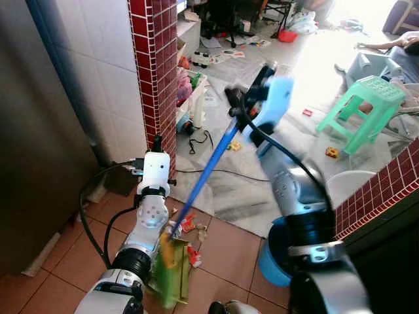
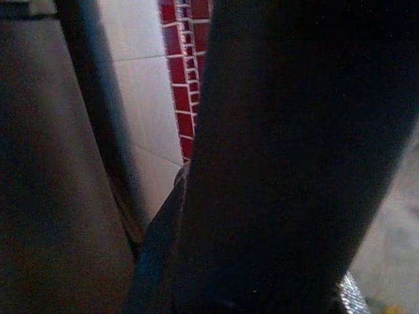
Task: Sweep floor
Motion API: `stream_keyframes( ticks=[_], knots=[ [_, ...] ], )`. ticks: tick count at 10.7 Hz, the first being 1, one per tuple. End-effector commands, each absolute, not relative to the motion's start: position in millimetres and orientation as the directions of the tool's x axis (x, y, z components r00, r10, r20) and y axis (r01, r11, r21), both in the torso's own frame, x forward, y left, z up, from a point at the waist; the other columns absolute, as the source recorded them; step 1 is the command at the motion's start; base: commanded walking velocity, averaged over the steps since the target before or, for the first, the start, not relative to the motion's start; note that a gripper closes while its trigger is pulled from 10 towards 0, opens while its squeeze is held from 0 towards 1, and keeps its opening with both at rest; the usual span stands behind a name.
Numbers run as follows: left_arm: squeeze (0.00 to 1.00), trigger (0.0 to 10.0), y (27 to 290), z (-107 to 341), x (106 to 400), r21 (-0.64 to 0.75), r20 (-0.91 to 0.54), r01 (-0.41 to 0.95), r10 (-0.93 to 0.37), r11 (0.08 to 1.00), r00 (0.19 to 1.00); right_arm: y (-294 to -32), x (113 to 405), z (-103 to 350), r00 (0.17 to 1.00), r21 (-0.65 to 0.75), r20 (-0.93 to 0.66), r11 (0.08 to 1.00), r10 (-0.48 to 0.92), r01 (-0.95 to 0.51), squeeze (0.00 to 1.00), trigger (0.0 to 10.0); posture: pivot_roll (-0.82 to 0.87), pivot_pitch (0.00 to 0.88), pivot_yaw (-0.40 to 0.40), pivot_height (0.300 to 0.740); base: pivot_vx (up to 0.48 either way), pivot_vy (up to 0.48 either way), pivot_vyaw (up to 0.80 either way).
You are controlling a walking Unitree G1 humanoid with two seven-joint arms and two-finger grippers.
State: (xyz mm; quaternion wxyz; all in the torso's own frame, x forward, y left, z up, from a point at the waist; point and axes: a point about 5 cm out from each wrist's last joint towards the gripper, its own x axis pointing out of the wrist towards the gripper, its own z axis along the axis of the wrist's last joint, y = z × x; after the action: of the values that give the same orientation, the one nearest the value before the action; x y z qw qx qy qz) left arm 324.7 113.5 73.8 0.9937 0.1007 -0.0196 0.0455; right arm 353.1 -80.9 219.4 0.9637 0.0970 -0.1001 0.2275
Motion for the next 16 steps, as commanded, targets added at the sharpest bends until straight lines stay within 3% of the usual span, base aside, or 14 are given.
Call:
stream_keyframes(
  ticks=[1, 7, 10, 16],
  knots=[
    [0.0, 10.0, 107.4, 85.2, 330.6, 0.198, 0.097, -0.075, 0.056, 0.977, 0.994, -85.8, 349.4, 251.4, 0.828, -0.011, 0.377, 0.896, 0.415, -0.444, 0.0, 10.0, -0.08, 0.0, -0.083, 0.74, 0.0, 0.0, 0.0],
    [0.0, 10.0, 109.0, 84.9, 332.4, 0.204, 0.094, -0.069, 0.051, 0.977, 0.994, -105.1, 345.0, 179.4, 0.909, -0.159, 0.244, 0.939, 0.337, -0.305, 0.0, 10.0, -0.05, 0.001, -0.076, 0.74, 0.0, 0.0, 0.0],
    [0.0, 10.0, 101.9, 87.4, 333.6, 0.189, 0.102, -0.038, 0.019, 0.981, 0.995, -98.9, 335.0, 138.8, 0.945, -0.023, 0.112, 0.952, 0.306, -0.305, 0.0, 10.0, -0.02, 0.015, -0.104, 0.74, 0.0, 0.0, 0.0],
    [0.0, 10.0, 95.6, 87.6, 336.3, 0.181, 0.093, -0.007, -0.01, 0.984, 0.996, -78.1, 344.3, 162.7, 0.919, 0.303, 0.131, 0.868, 0.371, -0.394, 0.0, 10.0, -0.03, 0.0, -0.127, 0.74, 0.0, 0.0, 0.0]
  ],
)
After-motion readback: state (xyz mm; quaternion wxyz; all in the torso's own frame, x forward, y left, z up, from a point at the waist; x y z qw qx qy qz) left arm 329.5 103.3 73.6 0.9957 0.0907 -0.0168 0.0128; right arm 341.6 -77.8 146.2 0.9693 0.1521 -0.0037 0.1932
